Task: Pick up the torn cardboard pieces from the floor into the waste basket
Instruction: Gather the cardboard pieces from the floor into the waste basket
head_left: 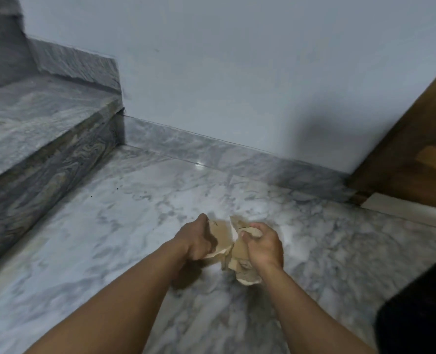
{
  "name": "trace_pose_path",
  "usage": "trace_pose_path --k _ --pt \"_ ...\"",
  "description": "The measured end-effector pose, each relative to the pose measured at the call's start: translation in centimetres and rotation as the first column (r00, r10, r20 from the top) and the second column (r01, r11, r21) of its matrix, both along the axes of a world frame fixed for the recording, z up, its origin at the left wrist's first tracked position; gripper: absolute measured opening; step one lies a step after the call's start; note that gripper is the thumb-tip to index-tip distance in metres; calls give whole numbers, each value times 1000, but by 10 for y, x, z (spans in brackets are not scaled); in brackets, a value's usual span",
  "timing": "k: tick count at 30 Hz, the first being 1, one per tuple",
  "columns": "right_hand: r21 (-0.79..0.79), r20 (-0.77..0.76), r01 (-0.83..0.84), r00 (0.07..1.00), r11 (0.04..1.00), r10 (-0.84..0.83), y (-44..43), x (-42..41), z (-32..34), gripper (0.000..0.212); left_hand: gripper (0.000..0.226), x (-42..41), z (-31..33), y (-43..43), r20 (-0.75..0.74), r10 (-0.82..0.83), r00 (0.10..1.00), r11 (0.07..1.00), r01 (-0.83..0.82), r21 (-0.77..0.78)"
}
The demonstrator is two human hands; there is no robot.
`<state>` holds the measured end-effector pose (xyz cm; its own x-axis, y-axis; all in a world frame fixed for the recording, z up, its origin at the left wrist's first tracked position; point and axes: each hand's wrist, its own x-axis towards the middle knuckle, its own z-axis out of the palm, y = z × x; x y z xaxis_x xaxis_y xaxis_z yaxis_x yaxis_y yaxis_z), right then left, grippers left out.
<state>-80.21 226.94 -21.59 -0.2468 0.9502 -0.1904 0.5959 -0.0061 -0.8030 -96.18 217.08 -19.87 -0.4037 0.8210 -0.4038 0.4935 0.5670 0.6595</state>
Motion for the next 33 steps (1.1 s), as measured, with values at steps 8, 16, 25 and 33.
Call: trace_pose_path --k 8,16,25,33 --pt "70 201 -50 979 996 35 -22 48 -5 31 38 39 12 -35 -161 -4 987 989 -19 -145" --pt "115 268 -162 955 980 126 -32 44 -2 39 72 83 -34 -77 -586 75 807 995 -102 -13" --pt "-7 430 -288 864 958 263 -42 26 -14 54 51 83 -37 -90 -498 152 853 988 -143 57" --pt "-92 408 -240 876 966 256 -44 29 -4 36 45 77 -16 -90 -90 158 983 987 -157 25"
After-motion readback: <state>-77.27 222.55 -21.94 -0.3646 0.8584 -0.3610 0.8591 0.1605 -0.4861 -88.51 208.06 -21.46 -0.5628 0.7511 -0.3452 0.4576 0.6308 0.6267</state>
